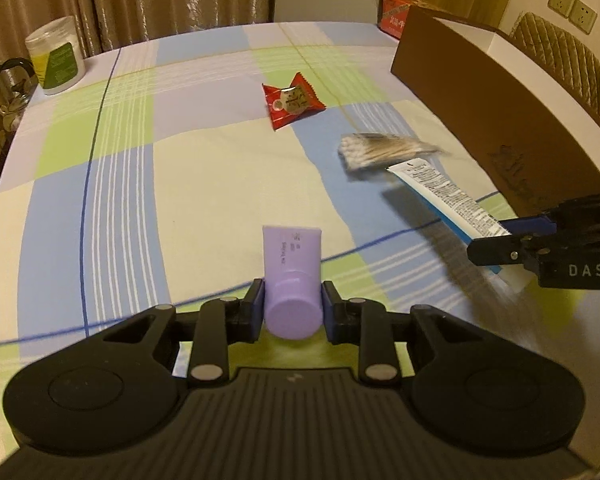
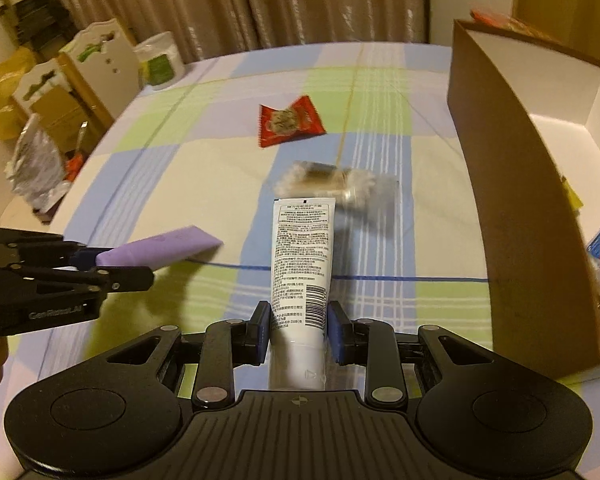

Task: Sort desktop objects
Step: 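Carry the purple tube and white tube over the brown box with both grippers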

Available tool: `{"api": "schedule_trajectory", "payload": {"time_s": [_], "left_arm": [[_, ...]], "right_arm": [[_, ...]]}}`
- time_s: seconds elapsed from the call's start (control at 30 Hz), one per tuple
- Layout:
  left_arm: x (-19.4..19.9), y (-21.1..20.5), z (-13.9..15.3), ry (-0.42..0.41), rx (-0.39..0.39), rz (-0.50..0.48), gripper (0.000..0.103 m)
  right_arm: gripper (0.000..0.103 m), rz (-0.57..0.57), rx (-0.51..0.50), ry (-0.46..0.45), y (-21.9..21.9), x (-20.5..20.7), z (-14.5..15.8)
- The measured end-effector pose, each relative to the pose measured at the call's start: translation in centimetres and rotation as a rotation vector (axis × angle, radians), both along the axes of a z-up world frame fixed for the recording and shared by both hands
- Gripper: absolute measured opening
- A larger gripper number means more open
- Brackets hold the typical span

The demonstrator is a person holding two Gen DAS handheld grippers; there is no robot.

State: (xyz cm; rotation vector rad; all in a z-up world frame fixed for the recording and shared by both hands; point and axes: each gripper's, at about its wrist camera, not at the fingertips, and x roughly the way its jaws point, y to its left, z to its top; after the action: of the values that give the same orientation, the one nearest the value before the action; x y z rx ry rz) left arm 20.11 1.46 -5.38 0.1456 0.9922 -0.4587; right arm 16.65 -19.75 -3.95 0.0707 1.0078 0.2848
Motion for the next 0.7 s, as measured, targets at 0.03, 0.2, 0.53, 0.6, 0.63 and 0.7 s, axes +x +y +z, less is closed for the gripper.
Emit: {"api": "schedule_trajectory", "payload": {"time_s": [0.03,0.2,0.53,0.6,0.63,0.7], "left_arm": [[-0.5,-0.2,0.3,-0.003,0.001,0.005,0.024],[-3.2,-1.6,1.5,-0.015,0.003,0.051,0.024],[-8.4,-5.4,4.6,-0.078,0.015,0.137,0.024],[-9.4,-6.3,5.3,-0.095,0.013,0.146,0.024],[-9.8,-6.6,5.6,-0.102,0.010,0.149,0.024],[-10.5,-7.5,6.2,-0.118,0.008,0.153,0.024]], "right_arm": [[0.028,0.015,0.001,-0.008,-0.1,-0.4,0.4],[0.028,0.069,0.020,-0.044,-1.5,-2.3,2.1],[0.028,0.171,0.058,-0.145,-5.6,-5.8,5.9],[0.028,0.180,0.064,-0.164,-6.6,-6.4,6.7],[0.028,0.183,0.066,-0.175,-7.1,-6.7,7.1],[0.028,0.186,0.065,-0.189,-8.1,-7.3,7.7]]}}
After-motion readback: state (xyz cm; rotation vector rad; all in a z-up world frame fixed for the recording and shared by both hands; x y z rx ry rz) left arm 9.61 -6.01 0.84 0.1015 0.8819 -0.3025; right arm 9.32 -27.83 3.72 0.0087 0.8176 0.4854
